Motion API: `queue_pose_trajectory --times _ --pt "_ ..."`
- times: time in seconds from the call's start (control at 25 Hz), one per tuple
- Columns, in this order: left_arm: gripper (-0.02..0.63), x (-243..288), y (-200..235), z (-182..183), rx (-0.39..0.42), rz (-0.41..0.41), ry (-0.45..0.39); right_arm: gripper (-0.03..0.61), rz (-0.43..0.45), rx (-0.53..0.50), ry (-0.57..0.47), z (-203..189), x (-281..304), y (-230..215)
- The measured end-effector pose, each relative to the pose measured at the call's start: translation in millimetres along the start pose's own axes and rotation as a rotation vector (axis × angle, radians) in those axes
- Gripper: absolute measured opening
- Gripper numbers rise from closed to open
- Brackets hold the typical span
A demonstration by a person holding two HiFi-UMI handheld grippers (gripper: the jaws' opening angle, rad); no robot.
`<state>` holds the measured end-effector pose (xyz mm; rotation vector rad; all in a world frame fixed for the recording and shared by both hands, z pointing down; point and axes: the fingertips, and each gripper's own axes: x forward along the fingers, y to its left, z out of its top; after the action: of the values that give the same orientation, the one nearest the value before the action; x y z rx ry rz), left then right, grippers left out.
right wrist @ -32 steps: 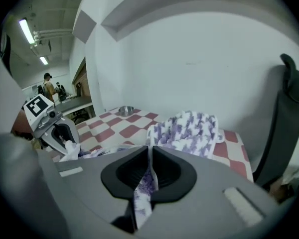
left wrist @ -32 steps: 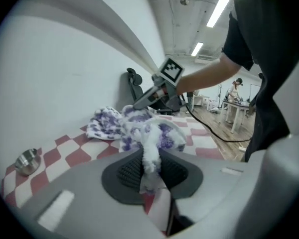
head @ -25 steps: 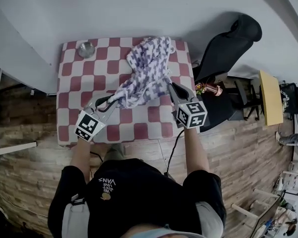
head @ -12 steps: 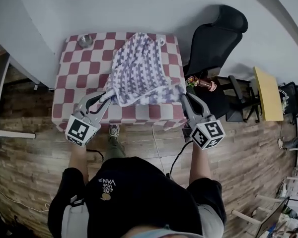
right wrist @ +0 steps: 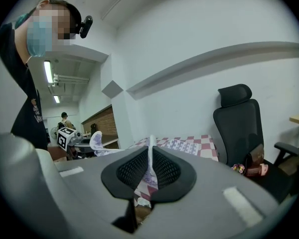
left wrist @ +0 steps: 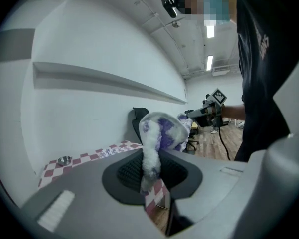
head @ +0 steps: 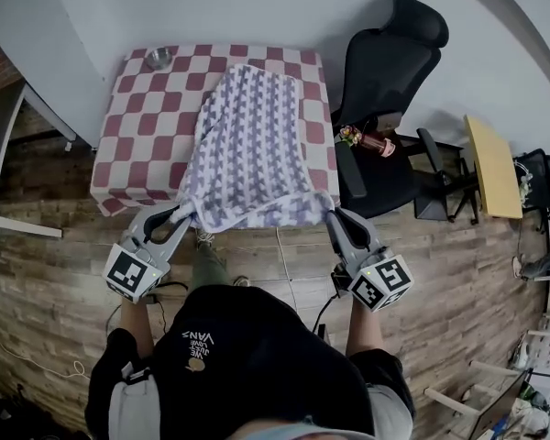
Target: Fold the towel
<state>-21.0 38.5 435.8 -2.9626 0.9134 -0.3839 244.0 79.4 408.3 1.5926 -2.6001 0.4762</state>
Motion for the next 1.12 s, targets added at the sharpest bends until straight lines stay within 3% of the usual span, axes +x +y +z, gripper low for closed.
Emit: queue_pose_trajectory --times 0.24,0.4,0.6,0.88,1.12 --pt "0.066 -0.2 7.8 -7.3 0.012 0.032 0.000 0.032 -0.005 -0.006 0.000 -0.7 8.1 -0.5" --pt "0.067 21.8 43.5 1.3 0.050 0.063 -0.036 0.032 -0.045 -0.045 -0.029 10.6 36.9 -17.6" --pt "0.067 63.3 102.1 10.4 0.033 0.058 -0.034 0.032 -0.106 -0.079 -0.055 30.7 90.1 -50.2" --pt "0.067 149.4 187.7 11.0 -0.136 -0.024 -0.029 0.032 -0.234 -0.140 -0.056 57.4 183.2 -123.9" --pt "0.067 233.6 253.1 -30.2 -0.289 -0.040 0.063 0.031 -0.344 -0.161 0.024 46.1 270.2 -195.1"
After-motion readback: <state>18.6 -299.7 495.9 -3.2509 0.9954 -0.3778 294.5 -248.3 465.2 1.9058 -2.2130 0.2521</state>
